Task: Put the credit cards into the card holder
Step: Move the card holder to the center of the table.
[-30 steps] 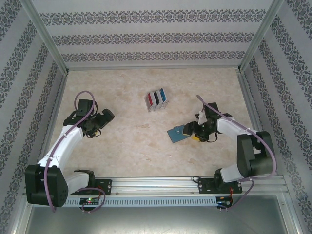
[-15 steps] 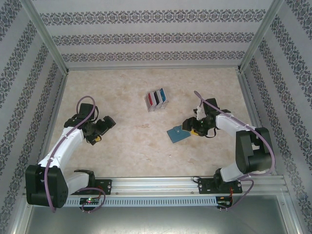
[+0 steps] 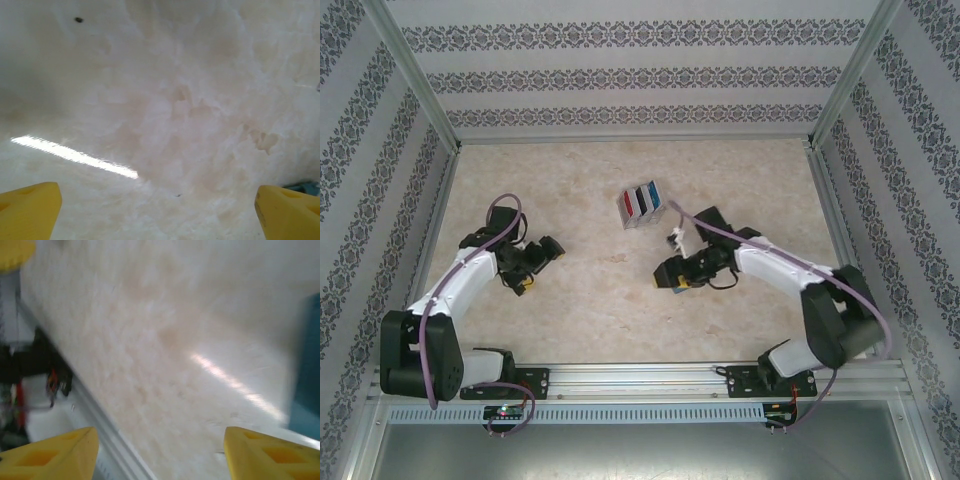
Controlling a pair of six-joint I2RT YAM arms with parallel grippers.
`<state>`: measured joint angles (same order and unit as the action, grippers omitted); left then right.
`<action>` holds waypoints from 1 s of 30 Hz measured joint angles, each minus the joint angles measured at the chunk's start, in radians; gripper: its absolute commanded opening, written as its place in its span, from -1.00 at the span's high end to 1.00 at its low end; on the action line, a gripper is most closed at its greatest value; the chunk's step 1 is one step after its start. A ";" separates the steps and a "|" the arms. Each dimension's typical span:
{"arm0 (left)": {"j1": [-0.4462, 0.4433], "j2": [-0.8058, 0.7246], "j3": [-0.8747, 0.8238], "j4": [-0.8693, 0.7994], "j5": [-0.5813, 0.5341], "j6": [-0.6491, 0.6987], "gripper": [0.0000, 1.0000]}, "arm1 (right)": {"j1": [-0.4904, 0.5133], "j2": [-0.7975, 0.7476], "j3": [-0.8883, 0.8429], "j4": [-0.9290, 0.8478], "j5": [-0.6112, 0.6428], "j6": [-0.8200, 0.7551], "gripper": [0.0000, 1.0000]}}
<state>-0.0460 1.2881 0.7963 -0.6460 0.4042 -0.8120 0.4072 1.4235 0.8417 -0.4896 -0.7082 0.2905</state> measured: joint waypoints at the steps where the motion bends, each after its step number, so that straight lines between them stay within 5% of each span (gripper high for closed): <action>1: 0.000 0.007 0.002 0.006 0.012 0.000 -0.99 | -0.057 -0.040 -0.006 0.006 0.036 0.005 -0.40; 6: -0.013 0.054 0.021 0.029 0.062 0.000 -0.99 | -0.289 -0.092 -0.052 0.031 0.160 0.017 -0.39; 11: -0.038 0.098 0.049 0.041 0.098 0.003 -0.99 | -0.286 0.049 -0.090 0.057 0.158 0.018 -0.29; 17: -0.053 0.139 0.056 0.050 0.147 0.008 -0.99 | -0.180 0.118 -0.095 0.086 0.106 0.004 -0.20; 25: -0.077 0.213 0.106 0.024 0.203 0.064 -0.99 | 0.173 0.196 0.006 0.062 -0.068 -0.081 -0.25; 30: -0.077 0.213 0.107 0.025 0.222 0.067 -0.99 | 0.114 0.160 0.072 0.059 -0.058 -0.114 -0.29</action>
<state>-0.1234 1.5009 0.9035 -0.6209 0.6258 -0.7448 0.5217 1.5833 0.9138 -0.4305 -0.7658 0.1768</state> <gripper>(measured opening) 0.996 0.642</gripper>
